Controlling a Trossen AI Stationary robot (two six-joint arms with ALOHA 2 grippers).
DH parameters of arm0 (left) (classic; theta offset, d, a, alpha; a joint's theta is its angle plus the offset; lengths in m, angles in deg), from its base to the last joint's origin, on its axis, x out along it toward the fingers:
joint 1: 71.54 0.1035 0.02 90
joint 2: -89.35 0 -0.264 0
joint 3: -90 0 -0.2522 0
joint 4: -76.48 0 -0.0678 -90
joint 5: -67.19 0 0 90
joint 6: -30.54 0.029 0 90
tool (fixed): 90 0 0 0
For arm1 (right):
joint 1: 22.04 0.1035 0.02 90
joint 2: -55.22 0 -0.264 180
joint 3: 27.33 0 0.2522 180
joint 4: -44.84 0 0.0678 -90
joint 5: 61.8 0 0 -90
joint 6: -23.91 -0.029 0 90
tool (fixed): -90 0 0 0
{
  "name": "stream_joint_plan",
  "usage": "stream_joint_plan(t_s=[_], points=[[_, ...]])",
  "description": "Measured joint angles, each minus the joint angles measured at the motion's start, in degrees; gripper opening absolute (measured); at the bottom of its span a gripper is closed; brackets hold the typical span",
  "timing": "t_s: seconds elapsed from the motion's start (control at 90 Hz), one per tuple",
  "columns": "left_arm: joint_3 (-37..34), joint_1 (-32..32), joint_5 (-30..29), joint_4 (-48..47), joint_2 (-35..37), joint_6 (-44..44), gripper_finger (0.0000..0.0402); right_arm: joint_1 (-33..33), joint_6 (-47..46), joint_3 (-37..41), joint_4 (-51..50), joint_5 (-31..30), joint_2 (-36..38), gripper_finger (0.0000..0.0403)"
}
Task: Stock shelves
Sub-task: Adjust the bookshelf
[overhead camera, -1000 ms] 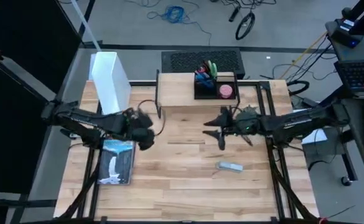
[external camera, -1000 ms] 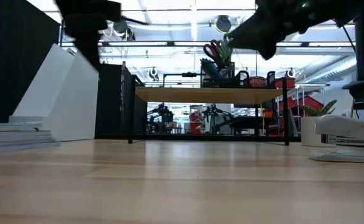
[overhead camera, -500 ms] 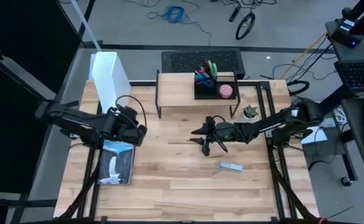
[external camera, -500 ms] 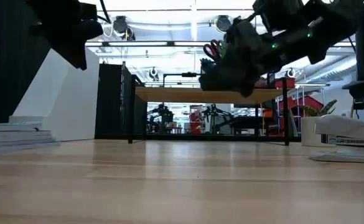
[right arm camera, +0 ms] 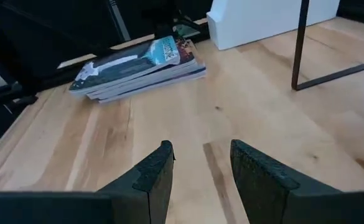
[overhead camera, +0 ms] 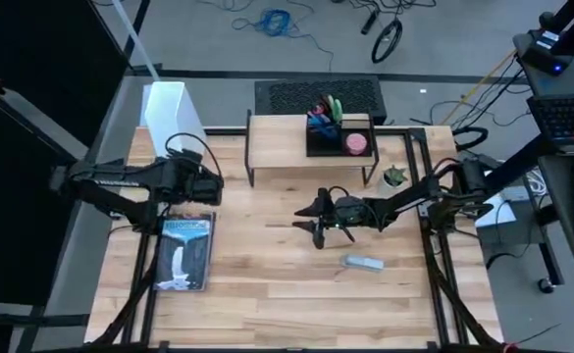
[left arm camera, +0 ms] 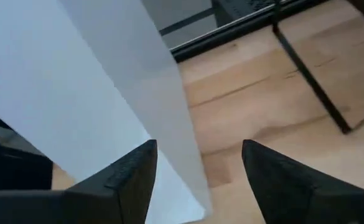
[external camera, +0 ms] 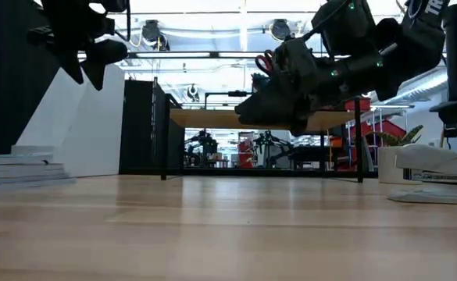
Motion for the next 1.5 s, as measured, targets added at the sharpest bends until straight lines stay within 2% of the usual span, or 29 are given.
stream_joint_plan(t_s=[0.133,0.3,0.444,0.722,0.989,1.322,1.5], points=[[-3.31,1.27,0.28,0.69,0.94,0.24,0.0204,0.0,-0.5,0.0,0.33,-0.02,-0.04,0.0141],[-11.41,3.37,0.54,6.1,3.19,-1.24,0.0199,0.0,-0.7,0.0,1.3,-0.04,-0.04,0.0141],[-14.93,4.66,-0.36,10.32,4.38,-2.53,0.0199,0.0,-0.5,0.0,1.47,-0.07,-0.04,0.0141],[-22.01,8.46,-0.09,26.87,4.59,5.63,0.0199,0.0,-0.3,0.0,2.01,-0.26,-0.04,0.0141],[-22.39,8.61,3.43,39.15,4.59,12.46,0.0199,0.0,-0.28,0.0,1.95,-0.35,-0.04,0.0141],[-22.39,8.59,6.21,48.06,4.57,18.54,0.0199,0.0,-0.26,0.0,1.95,-0.35,-0.04,0.0141],[-21.28,8.24,7.56,46.2,4.76,21.42,0.0199,0.0,-0.26,0.0,1.91,-0.33,-0.04,0.0141]])
